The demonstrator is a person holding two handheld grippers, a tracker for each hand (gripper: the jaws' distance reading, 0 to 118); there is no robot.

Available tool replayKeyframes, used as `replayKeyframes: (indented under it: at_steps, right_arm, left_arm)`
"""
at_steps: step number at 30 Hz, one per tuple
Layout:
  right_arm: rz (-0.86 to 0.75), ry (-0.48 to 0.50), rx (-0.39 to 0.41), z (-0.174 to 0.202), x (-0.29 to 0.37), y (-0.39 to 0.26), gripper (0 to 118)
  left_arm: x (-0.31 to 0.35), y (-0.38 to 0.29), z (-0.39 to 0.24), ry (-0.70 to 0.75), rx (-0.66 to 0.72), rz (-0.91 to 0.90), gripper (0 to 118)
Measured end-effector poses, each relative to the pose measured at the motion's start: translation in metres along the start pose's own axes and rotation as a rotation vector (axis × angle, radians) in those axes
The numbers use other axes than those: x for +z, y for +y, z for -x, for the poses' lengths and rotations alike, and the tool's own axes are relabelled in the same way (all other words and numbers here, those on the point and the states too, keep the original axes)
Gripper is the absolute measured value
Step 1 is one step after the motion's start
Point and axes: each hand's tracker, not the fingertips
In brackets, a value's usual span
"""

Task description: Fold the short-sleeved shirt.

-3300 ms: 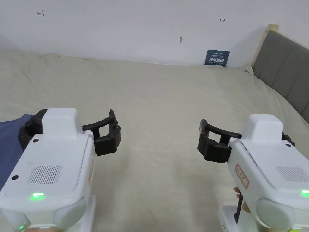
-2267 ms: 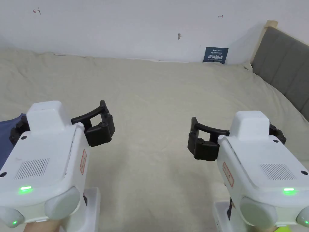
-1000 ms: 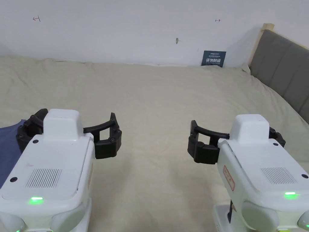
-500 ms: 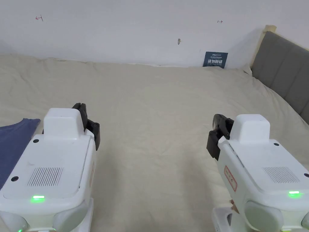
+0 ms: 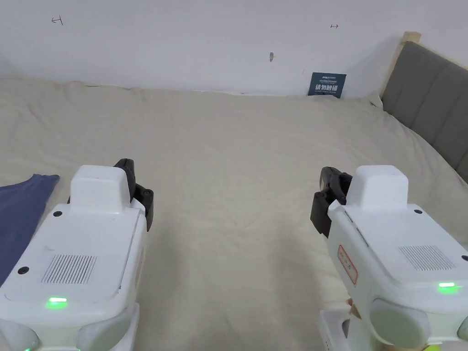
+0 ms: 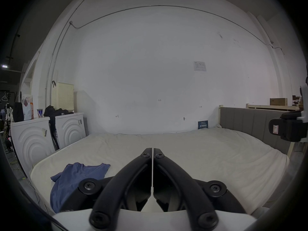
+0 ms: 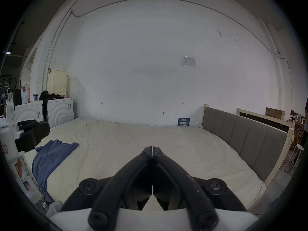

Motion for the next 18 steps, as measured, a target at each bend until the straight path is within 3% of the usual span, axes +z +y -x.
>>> replayKeyframes:
  at_steps: [9, 18]
  right_arm:
    - [-0.002, 0.058, 0.015, 0.020, -0.013, 0.004, 1]
    - [-0.030, 0.311, 0.075, 0.100, -0.039, 0.016, 1]
  left_arm:
    - [0.008, 0.000, 0.022, 0.053, -0.005, 0.006, 1]
    - [0.038, 0.002, 0.098, 0.340, -0.015, 0.018, 1]
